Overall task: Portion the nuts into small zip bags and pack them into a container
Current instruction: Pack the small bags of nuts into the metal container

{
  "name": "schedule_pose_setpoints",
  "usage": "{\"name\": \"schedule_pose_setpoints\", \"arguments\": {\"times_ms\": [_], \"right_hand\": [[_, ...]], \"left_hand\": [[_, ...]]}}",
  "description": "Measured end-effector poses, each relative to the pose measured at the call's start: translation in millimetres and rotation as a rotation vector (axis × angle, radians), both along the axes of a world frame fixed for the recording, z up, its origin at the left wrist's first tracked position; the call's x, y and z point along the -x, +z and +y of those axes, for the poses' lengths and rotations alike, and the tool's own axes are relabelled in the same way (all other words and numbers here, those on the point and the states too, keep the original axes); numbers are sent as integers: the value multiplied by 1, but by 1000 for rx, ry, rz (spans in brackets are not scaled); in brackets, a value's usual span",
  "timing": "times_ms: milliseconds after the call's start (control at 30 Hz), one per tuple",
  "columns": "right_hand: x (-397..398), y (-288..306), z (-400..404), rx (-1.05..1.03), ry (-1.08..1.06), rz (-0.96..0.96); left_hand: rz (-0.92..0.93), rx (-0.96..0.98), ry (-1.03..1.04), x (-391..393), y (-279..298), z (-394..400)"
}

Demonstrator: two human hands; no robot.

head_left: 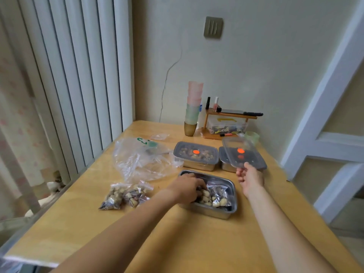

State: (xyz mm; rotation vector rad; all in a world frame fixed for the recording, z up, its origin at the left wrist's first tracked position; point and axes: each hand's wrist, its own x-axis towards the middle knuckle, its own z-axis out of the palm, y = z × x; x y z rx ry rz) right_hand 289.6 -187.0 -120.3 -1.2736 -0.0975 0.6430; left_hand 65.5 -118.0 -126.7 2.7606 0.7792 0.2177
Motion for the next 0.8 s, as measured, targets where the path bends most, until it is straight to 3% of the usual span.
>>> {"name": "schedule_pose_setpoints", "arguments": {"times_ms": [67, 133, 200, 267, 367, 433, 500, 600, 800], "right_hand": [[7, 9, -9, -46, 23, -46], [17, 17, -20, -56, 84, -104], [28, 23, -31, 51, 189, -187], [40, 27, -41, 212, 345, -277], [57, 32, -51, 504, 476, -450], [65, 39, -57, 648, 510, -554], [71, 42, -62, 794, 554, -654], [79, 40, -65, 1031, 517, -843], [91, 48, -66, 1303, 455, -1039]], "left_hand": [[-173, 109, 23, 7, 8, 2], [-535, 291, 202, 20, 16, 3], [-907, 574, 410, 31, 23, 6], [-1087, 883, 534, 41, 30, 13], [-952, 1052, 455, 56, 37, 14], [-734, 935, 374, 60, 34, 4], [-598, 726, 434, 60, 30, 0], [-522, 609, 551, 57, 25, -2], [-326, 442, 546, 52, 31, -12]]}}
